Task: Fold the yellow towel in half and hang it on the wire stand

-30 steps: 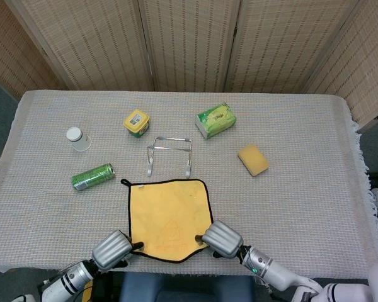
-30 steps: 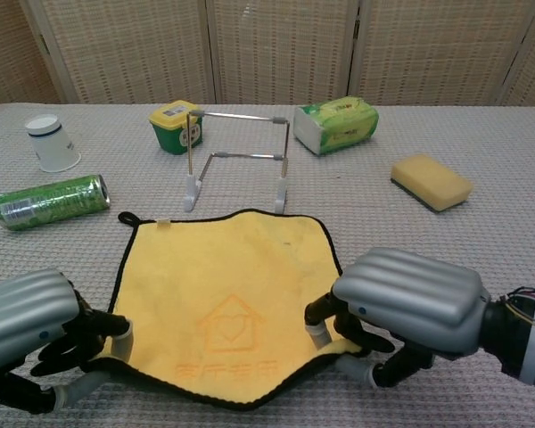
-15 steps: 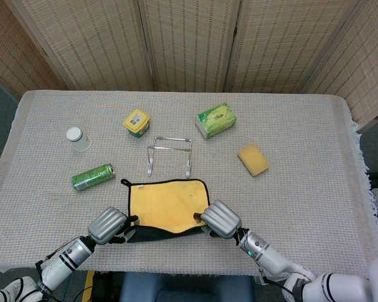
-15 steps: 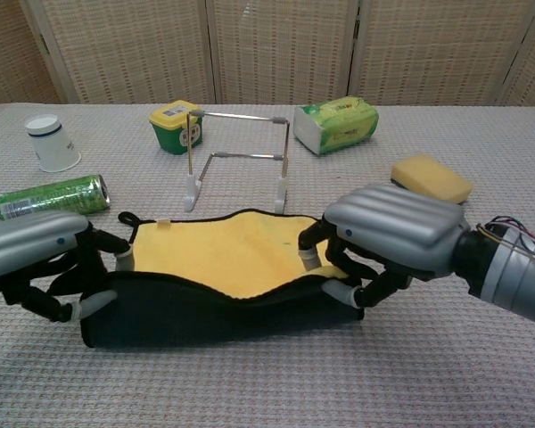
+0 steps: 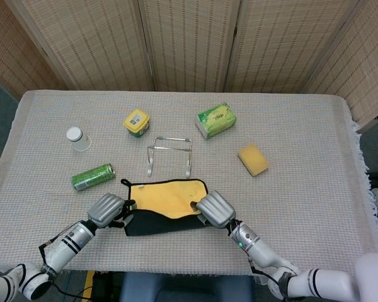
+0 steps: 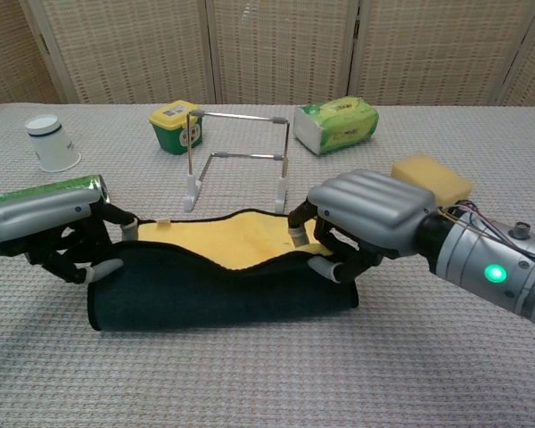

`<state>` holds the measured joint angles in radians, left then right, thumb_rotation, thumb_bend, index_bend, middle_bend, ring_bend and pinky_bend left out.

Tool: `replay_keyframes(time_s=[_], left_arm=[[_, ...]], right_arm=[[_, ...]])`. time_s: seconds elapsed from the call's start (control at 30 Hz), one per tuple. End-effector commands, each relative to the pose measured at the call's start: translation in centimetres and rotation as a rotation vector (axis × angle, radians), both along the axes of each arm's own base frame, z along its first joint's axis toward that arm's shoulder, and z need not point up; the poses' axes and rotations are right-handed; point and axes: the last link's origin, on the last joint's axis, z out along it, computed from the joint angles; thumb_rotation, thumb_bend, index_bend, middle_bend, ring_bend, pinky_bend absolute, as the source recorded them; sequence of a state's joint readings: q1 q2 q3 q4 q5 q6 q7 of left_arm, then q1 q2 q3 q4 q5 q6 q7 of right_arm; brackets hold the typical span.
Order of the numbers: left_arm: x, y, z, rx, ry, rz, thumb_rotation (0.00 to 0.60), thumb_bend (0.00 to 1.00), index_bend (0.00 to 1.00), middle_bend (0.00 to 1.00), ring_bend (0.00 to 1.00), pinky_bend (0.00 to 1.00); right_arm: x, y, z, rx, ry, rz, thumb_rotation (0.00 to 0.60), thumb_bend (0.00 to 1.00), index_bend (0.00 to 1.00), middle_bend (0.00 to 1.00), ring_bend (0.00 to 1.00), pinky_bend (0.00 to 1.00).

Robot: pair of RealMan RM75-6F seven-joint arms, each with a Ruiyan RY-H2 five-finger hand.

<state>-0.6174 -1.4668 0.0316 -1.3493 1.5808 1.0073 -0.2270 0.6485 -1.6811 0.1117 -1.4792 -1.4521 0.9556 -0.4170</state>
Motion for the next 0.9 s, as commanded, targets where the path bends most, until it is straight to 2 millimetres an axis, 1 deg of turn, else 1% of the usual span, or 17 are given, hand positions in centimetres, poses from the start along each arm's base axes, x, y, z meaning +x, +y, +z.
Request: replay_keyframes(time_s=[0.03, 0.4, 0.9], left_arm=[[0.2, 1.0, -0.3, -0.002, 0.017, -0.003, 0.6, 0.51, 0.5, 0.93, 0.82, 0.91], [0.7, 4.1, -0.9, -0.004, 0.084, -0.008, 0.6, 0.51, 0.49, 0.93, 0.82, 0.91], [1.0, 6.6, -1.5, 0.001, 0.149, 0.007, 0.6, 0.51, 0.47, 0.93, 0.81, 0.91]], right_arm=[[0.2, -0.6, -0.3, -0.021, 0.004, -0.02, 0.6, 0.5, 0.56, 0.86, 0.92, 0.99], [1.0, -2.7, -1.1, -0.064, 0.02, -0.078, 0.6, 0.5, 0.56, 0.86, 0.92, 0.99], [1.3, -4.5, -2.0, -0.084, 0.043, -0.119, 0.6, 0.5, 0.56, 0.86, 0.92, 0.99]])
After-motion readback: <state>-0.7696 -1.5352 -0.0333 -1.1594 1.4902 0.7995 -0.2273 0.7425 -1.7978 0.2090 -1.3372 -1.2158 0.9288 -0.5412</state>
